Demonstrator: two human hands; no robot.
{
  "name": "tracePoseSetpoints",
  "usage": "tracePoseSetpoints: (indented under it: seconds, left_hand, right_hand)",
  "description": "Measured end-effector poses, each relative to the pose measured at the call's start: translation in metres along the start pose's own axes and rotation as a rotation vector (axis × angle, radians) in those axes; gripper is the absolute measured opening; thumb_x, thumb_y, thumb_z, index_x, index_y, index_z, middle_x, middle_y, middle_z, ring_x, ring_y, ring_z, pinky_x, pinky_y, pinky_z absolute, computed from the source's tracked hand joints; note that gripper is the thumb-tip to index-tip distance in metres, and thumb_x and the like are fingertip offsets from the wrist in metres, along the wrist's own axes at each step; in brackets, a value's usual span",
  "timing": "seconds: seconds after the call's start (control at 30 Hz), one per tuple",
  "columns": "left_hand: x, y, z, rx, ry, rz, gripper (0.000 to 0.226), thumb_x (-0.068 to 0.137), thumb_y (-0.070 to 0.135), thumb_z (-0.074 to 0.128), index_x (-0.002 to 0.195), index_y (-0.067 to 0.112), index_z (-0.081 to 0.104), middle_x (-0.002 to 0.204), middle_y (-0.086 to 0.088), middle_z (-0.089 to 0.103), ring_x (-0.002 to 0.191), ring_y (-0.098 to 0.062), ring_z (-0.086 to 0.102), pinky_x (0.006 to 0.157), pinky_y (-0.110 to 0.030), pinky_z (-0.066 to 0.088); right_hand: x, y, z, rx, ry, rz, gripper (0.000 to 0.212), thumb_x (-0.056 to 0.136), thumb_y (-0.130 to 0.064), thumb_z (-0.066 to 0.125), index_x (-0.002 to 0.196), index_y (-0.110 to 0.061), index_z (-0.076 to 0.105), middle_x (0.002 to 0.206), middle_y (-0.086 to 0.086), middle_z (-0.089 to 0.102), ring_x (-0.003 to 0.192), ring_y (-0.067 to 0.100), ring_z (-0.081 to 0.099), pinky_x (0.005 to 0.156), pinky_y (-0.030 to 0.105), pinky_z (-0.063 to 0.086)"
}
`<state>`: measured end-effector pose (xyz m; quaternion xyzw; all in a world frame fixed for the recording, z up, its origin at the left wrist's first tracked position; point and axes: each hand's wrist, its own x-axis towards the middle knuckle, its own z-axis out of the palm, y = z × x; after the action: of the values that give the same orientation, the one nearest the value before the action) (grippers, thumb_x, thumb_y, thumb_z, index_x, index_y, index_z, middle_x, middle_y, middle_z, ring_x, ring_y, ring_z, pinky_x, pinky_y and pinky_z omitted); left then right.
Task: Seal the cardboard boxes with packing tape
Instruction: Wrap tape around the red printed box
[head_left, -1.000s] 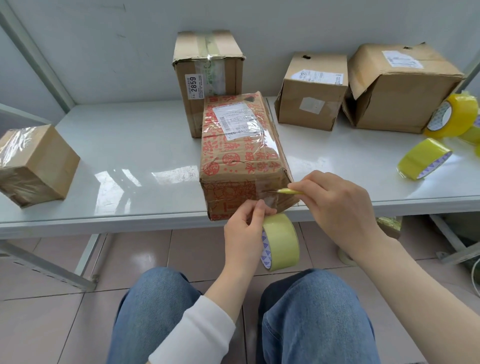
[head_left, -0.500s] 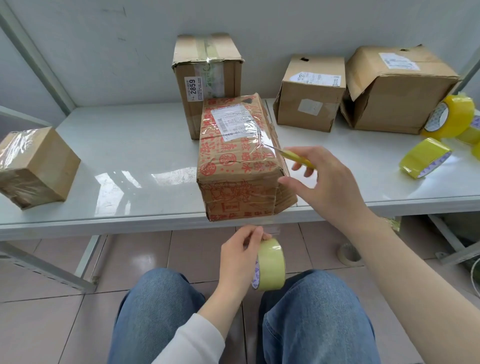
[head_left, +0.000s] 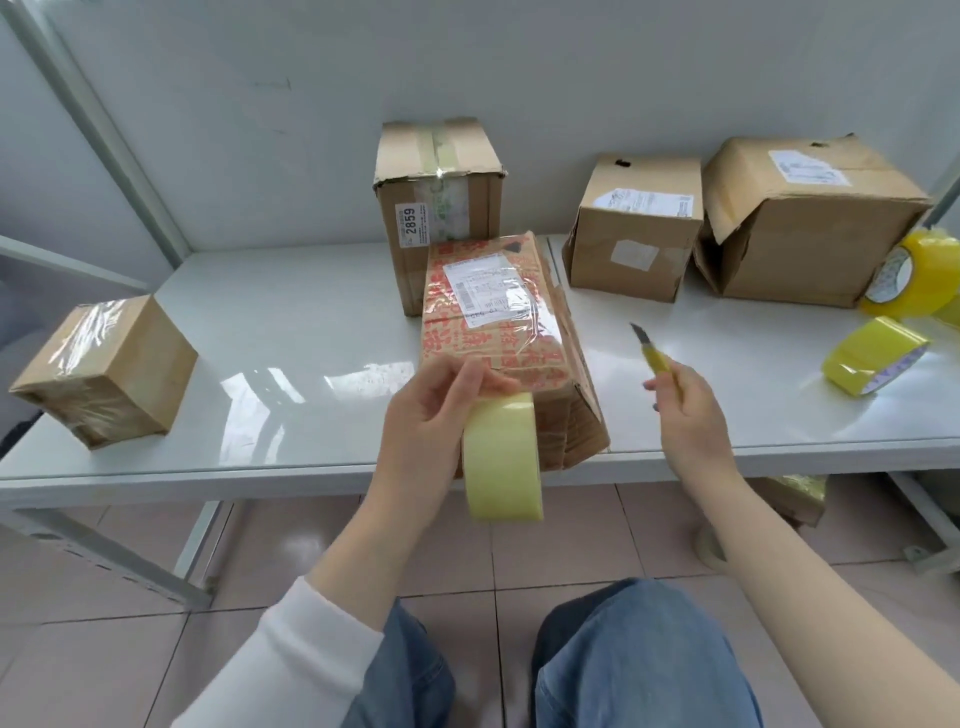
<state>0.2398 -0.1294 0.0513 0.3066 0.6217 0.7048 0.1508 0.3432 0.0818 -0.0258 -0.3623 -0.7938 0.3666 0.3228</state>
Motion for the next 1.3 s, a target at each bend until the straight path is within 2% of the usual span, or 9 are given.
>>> tracePoseSetpoints:
  seconds: [0.13, 0.23, 0.4, 0.5, 0.63, 0.7, 0.87, 1.07, 1.3]
  left_hand:
    - [0.035, 0.022, 0.005, -0.015, 0.005, 0.0, 0.033, 0.094, 0.021, 0.054, 0.065, 0.029, 0.067, 0.084, 0.002, 0.073, 0.079, -0.012, 0.064, 0.071, -0.022, 0.05]
    - [0.06, 0.028, 0.01, -0.022, -0.003, -0.002, 0.02, 0.094, 0.019, 0.055, 0.076, 0.018, 0.065, 0.083, 0.002, 0.072, 0.077, -0.011, 0.063, 0.073, -0.025, 0.051]
    - [0.094, 0.026, 0.014, -0.006, -0.024, -0.017, 0.016, 0.093, 0.019, 0.056, 0.079, 0.015, 0.063, 0.079, 0.006, 0.07, 0.073, -0.01, 0.061, 0.07, -0.025, 0.051]
    - [0.113, 0.021, 0.015, 0.009, -0.025, -0.027, 0.017, 0.093, 0.019, 0.057, 0.078, 0.016, 0.063, 0.075, 0.007, 0.068, 0.066, -0.007, 0.058, 0.063, -0.02, 0.047]
    - [0.141, 0.015, 0.022, -0.029, 0.008, -0.044, 0.016, 0.092, 0.018, 0.058, 0.077, 0.016, 0.063, 0.072, 0.005, 0.065, 0.066, -0.01, 0.056, 0.066, -0.024, 0.048]
    - [0.154, 0.014, 0.029, -0.074, 0.011, -0.051, 0.015, 0.092, 0.015, 0.059, 0.078, 0.013, 0.063, 0.068, 0.006, 0.064, 0.064, -0.009, 0.056, 0.066, -0.024, 0.05]
    - [0.175, 0.009, 0.03, -0.043, 0.022, -0.081, 0.01, 0.087, 0.02, 0.066, 0.083, 0.014, 0.072, 0.071, 0.004, 0.069, 0.07, -0.01, 0.061, 0.074, -0.029, 0.052]
    - [0.19, 0.006, 0.019, -0.054, -0.029, -0.237, 0.017, 0.086, 0.022, 0.068, 0.102, 0.017, 0.068, 0.069, 0.009, 0.071, 0.068, 0.002, 0.066, 0.062, -0.014, 0.05]
    - [0.197, 0.013, 0.018, 0.122, -0.044, -0.091, 0.015, 0.081, 0.027, 0.072, 0.081, 0.013, 0.072, 0.072, 0.002, 0.073, 0.07, -0.006, 0.068, 0.072, -0.024, 0.052]
  right_hand:
    - [0.024, 0.052, 0.004, -0.487, -0.081, 0.19, 0.023, 0.097, -0.012, 0.038, 0.097, -0.003, 0.059, 0.093, 0.022, 0.057, 0.086, 0.037, 0.049, 0.068, 0.036, 0.032]
    - [0.033, 0.059, 0.013, -0.578, -0.075, 0.074, 0.033, 0.094, -0.011, 0.05, 0.126, -0.007, 0.057, 0.109, 0.02, 0.058, 0.1, 0.035, 0.045, 0.079, 0.036, 0.035]
    - [0.042, 0.056, 0.02, -0.627, -0.019, 0.052, 0.038, 0.086, -0.018, 0.063, 0.124, -0.01, 0.061, 0.115, 0.016, 0.059, 0.106, 0.035, 0.043, 0.08, 0.037, 0.037]
    - [0.044, 0.015, 0.013, -0.313, 0.049, 0.027, 0.043, 0.085, -0.031, 0.064, 0.125, -0.015, 0.058, 0.129, 0.01, 0.051, 0.122, 0.027, 0.035, 0.097, 0.033, 0.029]
    - [0.032, -0.089, -0.004, 0.324, -0.165, -0.171, 0.043, 0.076, -0.071, 0.043, 0.111, -0.047, 0.05, 0.115, -0.02, 0.048, 0.107, -0.009, 0.043, 0.085, -0.002, 0.03]
    - [0.034, -0.116, 0.003, 0.248, -0.27, -0.278, 0.046, 0.071, -0.079, 0.043, 0.106, -0.05, 0.046, 0.117, -0.023, 0.047, 0.113, -0.011, 0.04, 0.087, -0.004, 0.029]
    - [0.045, -0.13, 0.031, 0.366, -0.332, -0.146, 0.042, 0.071, -0.052, 0.052, 0.098, -0.022, 0.064, 0.089, -0.003, 0.072, 0.089, 0.012, 0.066, 0.073, 0.023, 0.054]
    - [0.052, -0.13, 0.037, 0.399, -0.355, -0.13, 0.036, 0.075, -0.049, 0.05, 0.097, -0.024, 0.063, 0.089, -0.002, 0.07, 0.085, 0.01, 0.064, 0.071, 0.022, 0.053]
    - [0.054, -0.132, 0.032, 0.451, -0.423, -0.061, 0.025, 0.077, -0.043, 0.053, 0.1, -0.033, 0.059, 0.084, -0.011, 0.071, 0.08, -0.001, 0.065, 0.065, 0.011, 0.047]
